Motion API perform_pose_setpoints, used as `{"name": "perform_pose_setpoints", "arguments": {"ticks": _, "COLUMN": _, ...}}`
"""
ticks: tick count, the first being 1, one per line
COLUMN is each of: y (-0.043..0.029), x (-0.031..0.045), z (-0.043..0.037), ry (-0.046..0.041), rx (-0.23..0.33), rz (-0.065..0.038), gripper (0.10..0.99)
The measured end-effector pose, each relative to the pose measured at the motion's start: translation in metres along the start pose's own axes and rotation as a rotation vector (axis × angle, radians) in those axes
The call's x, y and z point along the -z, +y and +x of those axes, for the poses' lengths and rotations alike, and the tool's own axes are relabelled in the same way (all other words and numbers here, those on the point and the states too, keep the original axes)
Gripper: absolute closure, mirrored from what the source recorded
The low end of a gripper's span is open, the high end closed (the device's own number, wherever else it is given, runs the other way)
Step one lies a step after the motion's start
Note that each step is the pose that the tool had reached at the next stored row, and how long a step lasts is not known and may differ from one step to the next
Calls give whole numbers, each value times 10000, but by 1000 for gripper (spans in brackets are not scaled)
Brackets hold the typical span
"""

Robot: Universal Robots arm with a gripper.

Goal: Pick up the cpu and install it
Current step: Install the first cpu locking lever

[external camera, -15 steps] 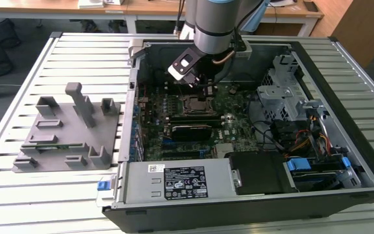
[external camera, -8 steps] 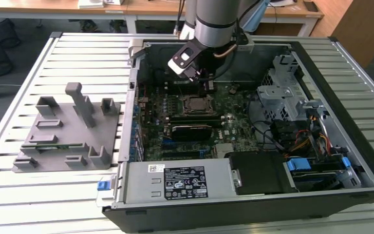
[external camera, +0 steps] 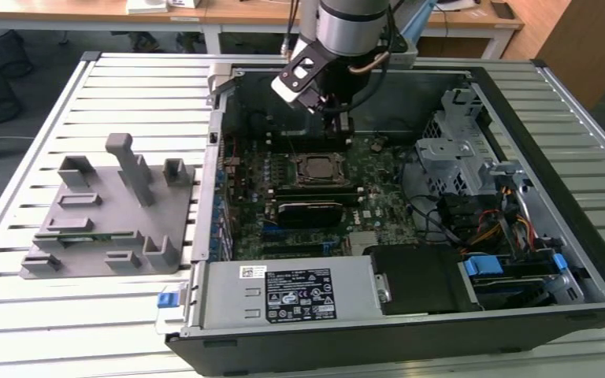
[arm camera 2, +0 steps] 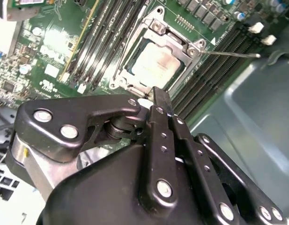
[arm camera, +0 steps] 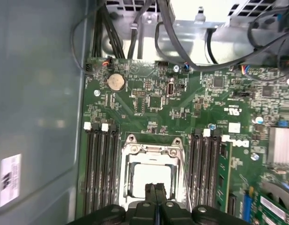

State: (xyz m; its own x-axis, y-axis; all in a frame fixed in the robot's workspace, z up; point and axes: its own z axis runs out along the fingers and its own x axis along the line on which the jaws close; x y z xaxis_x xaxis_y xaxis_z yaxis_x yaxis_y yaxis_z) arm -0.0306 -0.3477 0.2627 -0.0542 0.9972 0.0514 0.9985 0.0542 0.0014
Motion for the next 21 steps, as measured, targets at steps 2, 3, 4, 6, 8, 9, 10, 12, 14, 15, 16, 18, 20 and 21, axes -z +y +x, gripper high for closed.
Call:
{"name": "perform_pose_setpoints", "arguments": {"ticks": 2, "y": 0, "x": 63, "z": 3, "ry": 0, "rx": 0, "rz": -3, "gripper": 980}}
{"name": "perform_pose_setpoints", "arguments": {"ticks": 3, "y": 0, "x": 92, "z": 5, "ry": 0, "rx": 0, "rz": -4, "gripper": 980}}
{"name": "perform_pose_setpoints", "arguments": {"ticks": 4, "y": 0, "x": 121, "z": 6, "ry": -1, "rx": 0, "rz": -3, "gripper": 980}}
{"name": "perform_pose_setpoints", "arguments": {"ticks": 6, "y": 0, "x": 161, "z": 8, "ry": 0, "rx": 0, "rz": -4, "gripper": 980}}
{"name": "perform_pose_setpoints", "arguments": {"ticks": 8, "y": 0, "x": 174, "z": 9, "ry": -3, "rx": 14, "rz": -3, "gripper": 980}}
{"name": "perform_pose_setpoints", "arguments": {"ticks": 9, "y": 0, "x": 174, "z": 9, "ry": -5, "rx": 58, "rz": -2, "gripper": 980}}
{"name": "perform_pose_setpoints", "arguments": {"ticks": 10, "y": 0, "x": 174, "z": 9, "ry": -8, "rx": 141, "rz": 2, "gripper": 980}}
{"name": "perform_pose_setpoints", "arguments": {"ticks": 12, "y": 0, "x": 175, "z": 9, "ry": -11, "rx": 482, "rz": 21, "gripper": 980}}
{"name": "perform_pose_setpoints", "arguments": {"ticks": 14, "y": 0, "x": 175, "z": 9, "ry": -11, "rx": 842, "rz": 40, "gripper": 980}}
{"name": "perform_pose_setpoints", "arguments": {"ticks": 15, "y": 0, "x": 175, "z": 9, "ry": -11, "rx": 1022, "rz": 49, "gripper": 980}}
{"name": "perform_pose_setpoints", "arguments": {"ticks": 16, "y": 0, "x": 175, "z": 9, "ry": -10, "rx": 1200, "rz": 58, "gripper": 980}}
{"name": "perform_pose_setpoints", "arguments": {"ticks": 18, "y": 0, "x": 175, "z": 9, "ry": -11, "rx": 1560, "rz": 77, "gripper": 980}}
{"name": "perform_pose_setpoints", "arguments": {"ticks": 20, "y": 0, "x": 174, "z": 9, "ry": -10, "rx": 1936, "rz": 96, "gripper": 980}}
{"name": "perform_pose_setpoints", "arguments": {"ticks": 21, "y": 0, "x": 174, "z": 9, "ry": -9, "rx": 2115, "rz": 105, "gripper": 980}}
